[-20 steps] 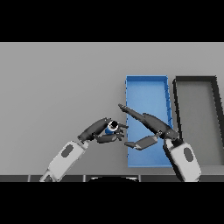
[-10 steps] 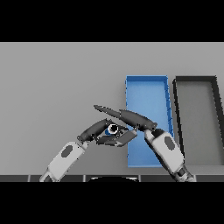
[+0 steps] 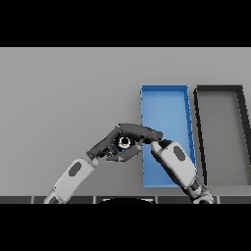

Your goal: Pick up the blue pipe and place it into the blue bin.

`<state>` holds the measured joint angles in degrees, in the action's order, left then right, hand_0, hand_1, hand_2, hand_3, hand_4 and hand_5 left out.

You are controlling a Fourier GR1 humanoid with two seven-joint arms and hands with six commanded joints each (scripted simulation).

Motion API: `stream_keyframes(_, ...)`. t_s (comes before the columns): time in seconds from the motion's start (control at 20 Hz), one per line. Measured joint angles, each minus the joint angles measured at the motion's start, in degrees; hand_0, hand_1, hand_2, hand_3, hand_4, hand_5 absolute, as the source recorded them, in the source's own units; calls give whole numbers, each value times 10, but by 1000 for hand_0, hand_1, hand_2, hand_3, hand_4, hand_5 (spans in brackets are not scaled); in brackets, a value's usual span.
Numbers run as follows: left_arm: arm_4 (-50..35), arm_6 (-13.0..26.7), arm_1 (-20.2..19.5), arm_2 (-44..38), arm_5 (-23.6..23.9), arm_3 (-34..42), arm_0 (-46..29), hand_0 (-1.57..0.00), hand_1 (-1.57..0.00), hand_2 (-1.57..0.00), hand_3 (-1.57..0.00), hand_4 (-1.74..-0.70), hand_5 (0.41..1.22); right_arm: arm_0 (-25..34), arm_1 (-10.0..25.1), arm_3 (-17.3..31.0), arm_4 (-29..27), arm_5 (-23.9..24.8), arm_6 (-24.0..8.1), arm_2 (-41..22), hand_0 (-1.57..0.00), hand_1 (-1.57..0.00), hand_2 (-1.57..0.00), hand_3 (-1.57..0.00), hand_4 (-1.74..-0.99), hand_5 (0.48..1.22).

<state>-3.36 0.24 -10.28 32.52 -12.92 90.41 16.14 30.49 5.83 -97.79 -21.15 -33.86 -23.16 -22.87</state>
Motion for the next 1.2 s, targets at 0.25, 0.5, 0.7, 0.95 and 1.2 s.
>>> stream_keyframes(0.25,-26,-34,16,-13,-6,-6,-9,-1464,-1455,-1372,-1438,-1713,1221,-13,2,-11,48,2,64,-12,-1479,-1477,-1482,-1442,-1457,1092)
stream_keyframes(0.5,-34,-36,7,-18,-8,4,-8,-1157,-1083,-977,-1066,-1535,1221,-4,3,-8,29,10,63,1,-1541,-1540,-1542,-1529,-1483,1179)
stream_keyframes(0.7,30,-52,-26,3,-41,-2,10,-473,-443,-399,-436,-1143,1187,-12,-9,-14,29,7,37,2,-1559,-1558,-1559,-1554,-1491,1204)
stream_keyframes(0.95,63,-47,-32,2,-33,-10,7,-154,-145,-130,-142,-942,785,-15,-29,-20,35,-5,63,12,-1567,-1567,-1567,-1565,-1496,1215)
stream_keyframes(1.2,65,-27,-28,-3,-26,-21,11,-50,-47,-42,-46,-887,617,-17,-28,-22,43,-8,59,14,-1570,-1570,-1570,-1569,-1491,1219)
